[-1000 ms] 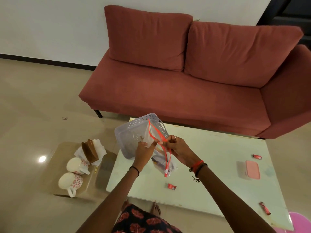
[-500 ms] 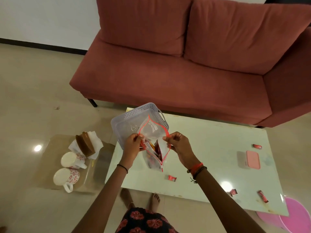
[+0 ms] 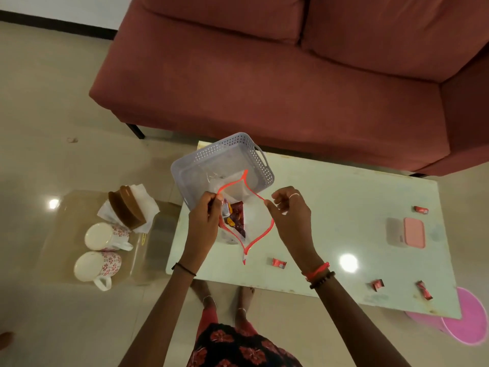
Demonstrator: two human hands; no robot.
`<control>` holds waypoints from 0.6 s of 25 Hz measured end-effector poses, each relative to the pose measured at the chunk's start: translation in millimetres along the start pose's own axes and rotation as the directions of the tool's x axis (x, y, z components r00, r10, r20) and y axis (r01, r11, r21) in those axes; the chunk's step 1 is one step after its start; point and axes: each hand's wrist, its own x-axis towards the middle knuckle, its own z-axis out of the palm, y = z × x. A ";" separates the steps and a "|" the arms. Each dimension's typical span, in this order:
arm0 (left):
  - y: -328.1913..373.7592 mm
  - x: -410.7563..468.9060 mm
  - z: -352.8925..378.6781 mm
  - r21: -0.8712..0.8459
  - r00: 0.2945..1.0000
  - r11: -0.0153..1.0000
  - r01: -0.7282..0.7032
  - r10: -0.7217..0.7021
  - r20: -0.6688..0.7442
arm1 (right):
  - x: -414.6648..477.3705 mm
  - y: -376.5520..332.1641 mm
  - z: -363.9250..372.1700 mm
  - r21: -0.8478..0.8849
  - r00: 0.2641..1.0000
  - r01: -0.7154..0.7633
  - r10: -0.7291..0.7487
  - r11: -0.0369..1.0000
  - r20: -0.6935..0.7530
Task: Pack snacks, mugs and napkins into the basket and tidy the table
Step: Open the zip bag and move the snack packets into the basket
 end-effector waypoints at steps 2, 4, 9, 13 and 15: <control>2.3 -1.1 -1.0 0.047 1.000 0.999 0.013 -0.012 -0.007 | -4.4 -12.4 18.4 -0.035 0.992 0.093 -0.089 0.995 0.093; 7.7 -3.5 -5.0 0.090 1.000 0.996 0.025 -0.025 0.002 | -1.3 -18.2 45.4 -0.145 0.955 0.073 -0.027 0.987 0.295; 28.6 -8.8 -19.4 0.296 0.988 0.950 -0.105 0.132 -0.074 | 3.6 -11.4 100.8 -0.345 0.778 0.122 0.126 0.931 0.616; 35.9 -11.1 -17.9 0.294 0.991 0.952 -0.085 0.111 -0.074 | 12.7 2.2 118.0 -0.501 0.752 0.133 0.242 0.855 0.613; 36.1 -9.4 -15.5 0.274 0.991 0.958 -0.084 0.109 -0.077 | 16.1 8.6 121.3 -0.553 0.757 0.142 0.270 0.821 0.595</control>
